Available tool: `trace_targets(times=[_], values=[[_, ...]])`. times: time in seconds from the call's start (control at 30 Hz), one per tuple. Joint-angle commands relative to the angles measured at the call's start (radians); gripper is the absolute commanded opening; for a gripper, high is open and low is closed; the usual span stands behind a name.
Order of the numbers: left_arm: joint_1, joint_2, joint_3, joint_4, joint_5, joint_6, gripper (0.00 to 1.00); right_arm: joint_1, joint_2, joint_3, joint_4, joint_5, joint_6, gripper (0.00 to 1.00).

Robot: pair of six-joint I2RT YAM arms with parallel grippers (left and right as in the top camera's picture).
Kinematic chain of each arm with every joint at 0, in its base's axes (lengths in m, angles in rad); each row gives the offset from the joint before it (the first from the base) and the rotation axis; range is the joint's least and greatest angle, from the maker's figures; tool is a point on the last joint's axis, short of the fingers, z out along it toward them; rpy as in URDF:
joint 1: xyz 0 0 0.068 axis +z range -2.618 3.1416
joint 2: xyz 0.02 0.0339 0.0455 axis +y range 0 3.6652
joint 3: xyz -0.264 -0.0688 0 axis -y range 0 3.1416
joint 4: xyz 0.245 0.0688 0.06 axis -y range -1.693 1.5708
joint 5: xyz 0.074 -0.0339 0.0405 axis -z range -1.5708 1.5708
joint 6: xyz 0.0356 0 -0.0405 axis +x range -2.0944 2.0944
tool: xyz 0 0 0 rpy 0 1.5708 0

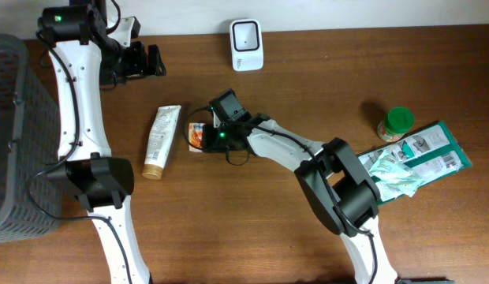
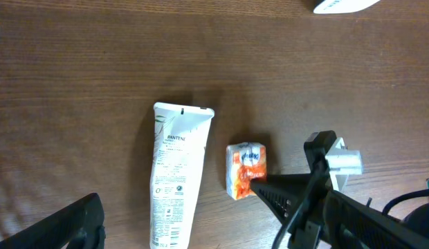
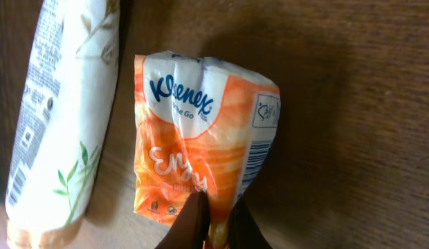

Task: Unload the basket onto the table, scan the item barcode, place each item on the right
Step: 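Reach the right gripper to the orange Kleenex pack and grasp it, then lift the Kleenex pack and turn it with the right gripper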

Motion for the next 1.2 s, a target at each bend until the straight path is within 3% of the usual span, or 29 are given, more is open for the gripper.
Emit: trace_targets(times=[0.0,0.07,0.2,0.3,0.4,0.57,0.67,0.7,0.73,0.77,0.9,1.07,1.17], values=[[-0.003,-0.022,0.013,-0.001,0.011,0.005,0.99,-0.047,-0.113,0.022,-0.125,-0.008,-0.205,0.04],[-0.003,-0.022,0.013,-0.001,0.011,0.005,0.99,-0.074,-0.174,0.039,-0.261,0.069,-0.281,0.04],[-0.003,-0.022,0.013,-0.001,0.011,0.005,0.99,-0.070,-0.289,0.040,-0.492,0.432,-0.417,0.04],[-0.003,-0.022,0.013,-0.001,0.011,0.005,0.99,-0.005,-0.250,0.039,-0.657,0.900,-0.420,0.04],[-0.003,-0.022,0.013,-0.001,0.011,0.005,0.99,0.018,-0.189,0.039,-0.750,1.063,-0.420,0.04],[-0.003,-0.022,0.013,-0.001,0.011,0.005,0.99,0.023,-0.125,0.039,-0.764,1.026,-0.419,0.05],[-0.003,-0.022,0.013,-0.001,0.011,0.005,0.99,0.024,-0.124,0.039,-0.769,0.880,-0.420,0.15],[-0.003,-0.022,0.013,-0.001,0.011,0.005,0.99,0.025,-0.124,0.039,-0.769,0.853,-0.420,0.20],[-0.003,-0.022,0.013,-0.001,0.011,0.005,0.99,0.025,-0.124,0.039,-0.772,0.833,-0.420,0.31],[-0.003,-0.022,0.013,-0.001,0.011,0.005,0.99,0.024,-0.124,0.039,-0.780,0.819,-0.420,0.34],[-0.003,-0.022,0.013,-0.001,0.011,0.005,0.99,0.025,-0.124,0.039,-0.783,0.716,-0.421,0.34],[-0.003,-0.022,0.013,-0.001,0.011,0.005,0.99,0.025,-0.133,0.083,-0.783,0.376,-0.517,0.36],[-0.003,-0.022,0.013,-0.001,0.011,0.005,0.99,0.013,-0.182,0.143,-0.789,0.327,-0.519,0.36]])
